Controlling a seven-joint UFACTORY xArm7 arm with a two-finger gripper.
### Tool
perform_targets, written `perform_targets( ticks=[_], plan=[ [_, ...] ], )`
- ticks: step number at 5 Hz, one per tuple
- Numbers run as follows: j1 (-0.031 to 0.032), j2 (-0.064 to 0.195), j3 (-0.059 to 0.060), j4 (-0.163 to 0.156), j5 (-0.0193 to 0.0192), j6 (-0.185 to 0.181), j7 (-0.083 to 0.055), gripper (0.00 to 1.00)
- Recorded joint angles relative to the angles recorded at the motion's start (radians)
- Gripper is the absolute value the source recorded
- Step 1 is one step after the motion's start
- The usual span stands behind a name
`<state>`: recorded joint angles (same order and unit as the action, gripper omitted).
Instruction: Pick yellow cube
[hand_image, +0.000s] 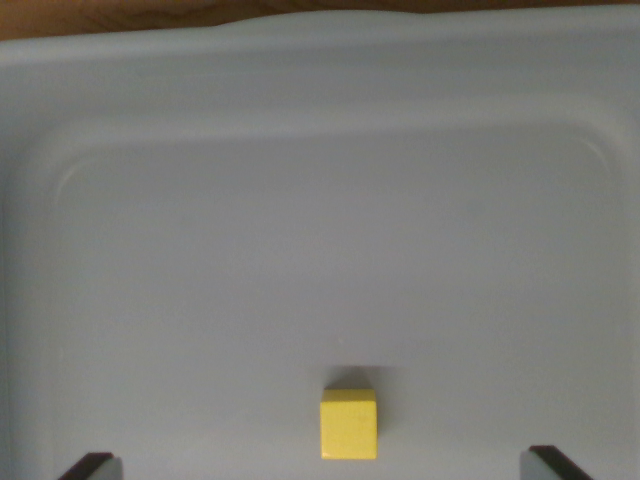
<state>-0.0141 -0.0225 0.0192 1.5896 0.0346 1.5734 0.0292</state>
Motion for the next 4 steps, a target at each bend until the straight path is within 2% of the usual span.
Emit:
perform_targets(
  ticks=[2, 3, 4],
  plan=[
    [0.0, 0.002, 0.0, -0.011, 0.0007, -0.012, -0.001, 0.0],
    [0.0, 0.005, 0.0, -0.026, 0.0017, -0.029, -0.003, 0.0],
    [0.0, 0.005, 0.0, -0.026, 0.0017, -0.029, -0.003, 0.0]
  ],
)
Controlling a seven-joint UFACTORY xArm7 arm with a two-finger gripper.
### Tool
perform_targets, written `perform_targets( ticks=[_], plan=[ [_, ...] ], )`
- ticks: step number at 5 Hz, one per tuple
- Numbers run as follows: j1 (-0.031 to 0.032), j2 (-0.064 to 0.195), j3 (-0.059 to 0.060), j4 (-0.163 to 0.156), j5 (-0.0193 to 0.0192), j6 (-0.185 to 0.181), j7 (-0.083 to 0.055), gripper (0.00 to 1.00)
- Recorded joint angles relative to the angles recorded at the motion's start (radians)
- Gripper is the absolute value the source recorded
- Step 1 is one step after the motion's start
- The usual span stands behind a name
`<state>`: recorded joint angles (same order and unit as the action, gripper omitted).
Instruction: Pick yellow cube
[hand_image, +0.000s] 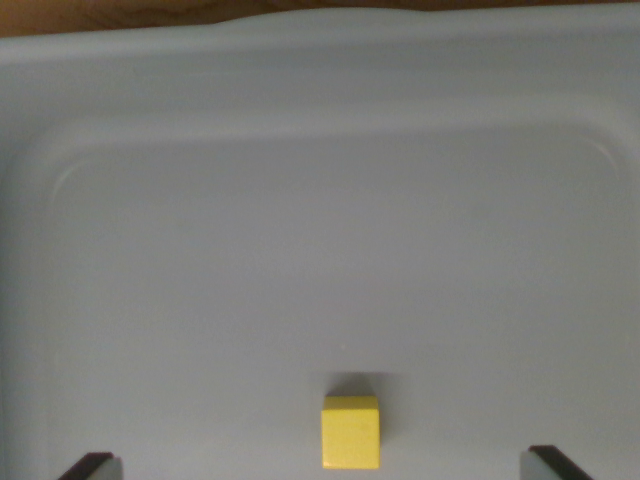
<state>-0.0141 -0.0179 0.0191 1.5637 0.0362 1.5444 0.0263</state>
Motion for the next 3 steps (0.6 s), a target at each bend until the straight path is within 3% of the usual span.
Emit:
perform_targets(
  ticks=[3],
  plan=[
    [0.0, 0.007, 0.0, -0.041, 0.0026, -0.045, -0.005, 0.0]
  ],
)
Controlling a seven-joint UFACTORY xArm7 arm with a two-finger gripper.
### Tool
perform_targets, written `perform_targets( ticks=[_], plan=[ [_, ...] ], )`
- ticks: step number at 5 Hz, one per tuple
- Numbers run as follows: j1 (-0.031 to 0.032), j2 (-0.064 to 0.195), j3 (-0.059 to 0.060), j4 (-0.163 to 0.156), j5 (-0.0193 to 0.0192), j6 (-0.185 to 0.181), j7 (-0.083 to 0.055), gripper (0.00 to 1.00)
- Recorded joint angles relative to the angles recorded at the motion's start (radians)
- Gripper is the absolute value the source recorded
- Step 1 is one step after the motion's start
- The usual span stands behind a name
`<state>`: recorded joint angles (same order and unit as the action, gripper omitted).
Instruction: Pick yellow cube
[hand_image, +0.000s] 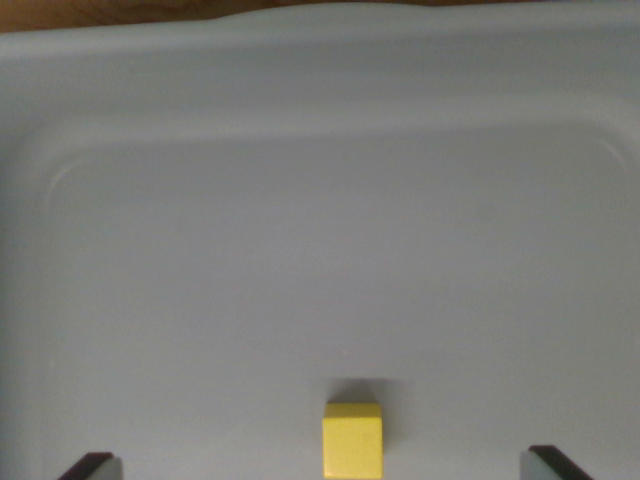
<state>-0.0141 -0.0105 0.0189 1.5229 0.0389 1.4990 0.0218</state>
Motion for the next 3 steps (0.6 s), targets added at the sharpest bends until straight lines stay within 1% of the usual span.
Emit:
perform_targets(
  ticks=[1, 2, 3],
  plan=[
    [0.0, 0.0, 0.0, 0.0, 0.0, 0.0, 0.0, 0.0],
    [0.0, 0.005, 0.0, -0.026, 0.0017, -0.029, -0.003, 0.0],
    [0.0, 0.005, 0.0, -0.026, 0.0017, -0.029, -0.003, 0.0]
  ],
)
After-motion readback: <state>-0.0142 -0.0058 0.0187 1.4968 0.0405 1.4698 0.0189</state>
